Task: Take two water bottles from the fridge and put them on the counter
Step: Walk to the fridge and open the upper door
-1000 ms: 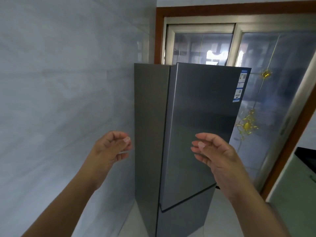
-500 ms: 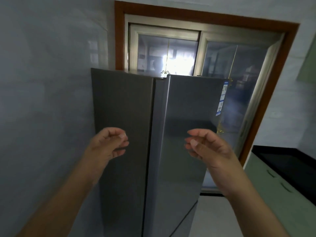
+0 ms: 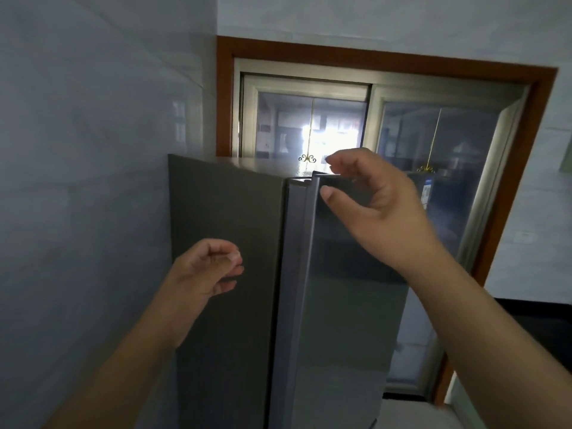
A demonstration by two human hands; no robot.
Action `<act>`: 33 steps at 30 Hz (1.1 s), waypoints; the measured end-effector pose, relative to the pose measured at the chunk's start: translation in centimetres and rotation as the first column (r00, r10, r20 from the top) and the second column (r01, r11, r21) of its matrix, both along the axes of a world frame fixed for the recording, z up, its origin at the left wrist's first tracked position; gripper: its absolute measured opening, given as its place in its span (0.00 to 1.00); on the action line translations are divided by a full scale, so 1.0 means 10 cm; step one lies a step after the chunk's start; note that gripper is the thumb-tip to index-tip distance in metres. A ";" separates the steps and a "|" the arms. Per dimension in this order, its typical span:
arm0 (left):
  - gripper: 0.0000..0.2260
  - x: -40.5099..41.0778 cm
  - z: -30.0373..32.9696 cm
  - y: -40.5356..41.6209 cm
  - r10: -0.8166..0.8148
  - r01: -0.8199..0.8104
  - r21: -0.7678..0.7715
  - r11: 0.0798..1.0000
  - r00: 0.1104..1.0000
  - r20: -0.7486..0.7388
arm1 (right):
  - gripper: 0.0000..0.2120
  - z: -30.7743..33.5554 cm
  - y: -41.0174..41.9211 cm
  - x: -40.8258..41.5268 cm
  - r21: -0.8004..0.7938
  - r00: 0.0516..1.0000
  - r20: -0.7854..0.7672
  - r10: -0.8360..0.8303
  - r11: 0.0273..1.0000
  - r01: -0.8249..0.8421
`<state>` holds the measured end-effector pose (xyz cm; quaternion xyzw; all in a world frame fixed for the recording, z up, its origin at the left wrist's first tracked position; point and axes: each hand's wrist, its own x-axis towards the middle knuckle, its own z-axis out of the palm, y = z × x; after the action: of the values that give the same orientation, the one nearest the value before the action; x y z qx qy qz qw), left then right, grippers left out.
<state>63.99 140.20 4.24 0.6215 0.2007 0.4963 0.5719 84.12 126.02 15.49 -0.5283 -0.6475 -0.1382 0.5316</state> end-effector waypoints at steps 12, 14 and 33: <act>0.10 -0.10 0.04 0.02 0.031 -0.031 -0.030 0.999 1.000 -0.002 | 0.15 0.00 0.45 0.14 0.084 0.859 0.432 -0.274 0.961 0.264; 0.11 -0.10 0.06 0.00 0.022 -0.022 -0.020 1.000 1.000 -0.013 | 0.15 -0.02 0.44 0.12 0.105 0.842 0.445 -0.303 0.952 0.287; 0.12 -0.41 0.08 -0.22 0.014 -0.009 0.052 0.999 0.996 -0.092 | 0.13 -0.13 0.23 -0.06 0.124 0.849 0.314 -0.424 0.905 0.407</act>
<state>59.87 138.05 5.09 0.6570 0.2176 0.4754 0.5432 83.55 128.35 14.23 -0.6104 -0.5945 -0.3540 0.3855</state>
